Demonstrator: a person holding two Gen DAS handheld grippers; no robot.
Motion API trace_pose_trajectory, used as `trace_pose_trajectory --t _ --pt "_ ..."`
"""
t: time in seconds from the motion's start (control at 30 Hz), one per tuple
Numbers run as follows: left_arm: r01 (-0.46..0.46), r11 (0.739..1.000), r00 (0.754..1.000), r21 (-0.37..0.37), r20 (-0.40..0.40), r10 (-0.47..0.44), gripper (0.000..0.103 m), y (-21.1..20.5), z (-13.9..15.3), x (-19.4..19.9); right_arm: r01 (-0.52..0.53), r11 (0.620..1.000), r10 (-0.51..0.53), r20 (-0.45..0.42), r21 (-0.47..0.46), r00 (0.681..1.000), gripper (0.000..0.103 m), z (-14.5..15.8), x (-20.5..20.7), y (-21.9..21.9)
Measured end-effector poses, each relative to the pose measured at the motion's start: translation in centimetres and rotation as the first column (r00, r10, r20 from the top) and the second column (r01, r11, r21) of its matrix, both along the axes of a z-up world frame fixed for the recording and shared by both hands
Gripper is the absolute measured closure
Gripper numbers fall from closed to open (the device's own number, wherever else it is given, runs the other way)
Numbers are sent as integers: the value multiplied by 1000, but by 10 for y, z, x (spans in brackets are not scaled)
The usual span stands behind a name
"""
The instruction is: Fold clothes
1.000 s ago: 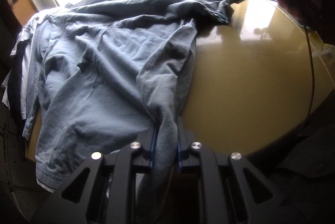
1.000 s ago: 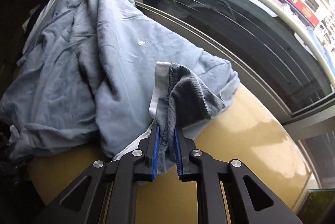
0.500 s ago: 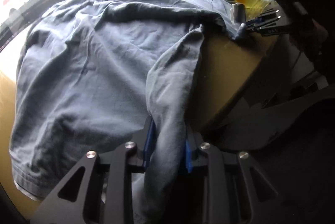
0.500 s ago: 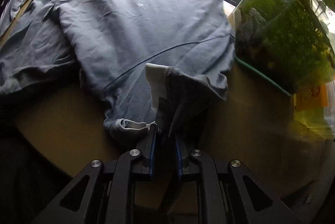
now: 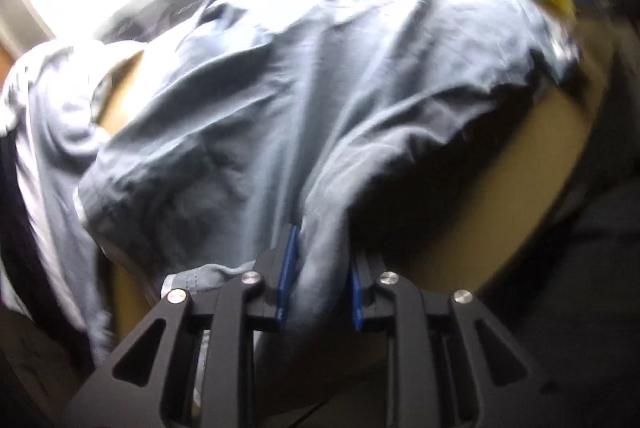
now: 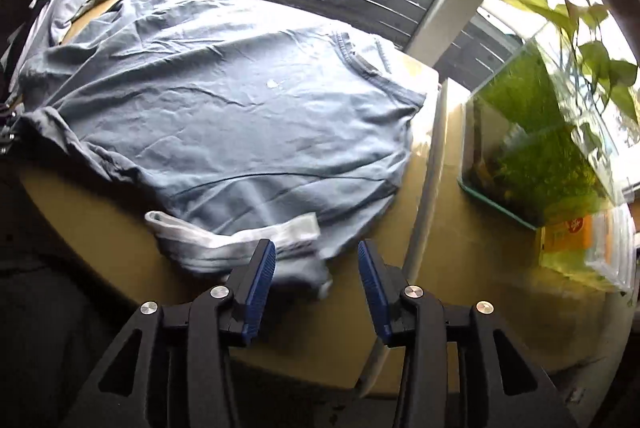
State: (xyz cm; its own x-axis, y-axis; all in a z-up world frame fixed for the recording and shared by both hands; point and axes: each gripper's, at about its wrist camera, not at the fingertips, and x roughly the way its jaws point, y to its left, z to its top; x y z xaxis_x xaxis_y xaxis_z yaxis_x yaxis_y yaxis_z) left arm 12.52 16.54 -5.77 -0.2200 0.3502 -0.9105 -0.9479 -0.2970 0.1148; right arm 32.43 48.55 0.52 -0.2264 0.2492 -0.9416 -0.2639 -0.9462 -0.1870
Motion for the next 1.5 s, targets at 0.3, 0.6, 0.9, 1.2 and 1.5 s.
trace_pose_trajectory --t 0.3,0.6,0.9,1.2,1.5 --pt "104 993 991 52 77 -107 80 -29 1 9 -54 979 50 -23 -197 998 57 -58 -74 -15" --pt "156 930 939 332 244 -244 49 -90 86 48 133 968 -103 147 -212 984 55 -76 48 -56" --pt "-99 995 994 19 40 98 57 -1 -2 -6 -17 985 13 -23 -174 1000 53 -35 2 -53" --pt "-33 999 994 33 104 30 49 -3 -10 25 -84 979 76 -51 -187 996 44 -81 -73 -20" --pt "-302 948 937 104 215 275 48 -14 46 -34 -203 955 217 42 -216 975 34 -57 9 -47"
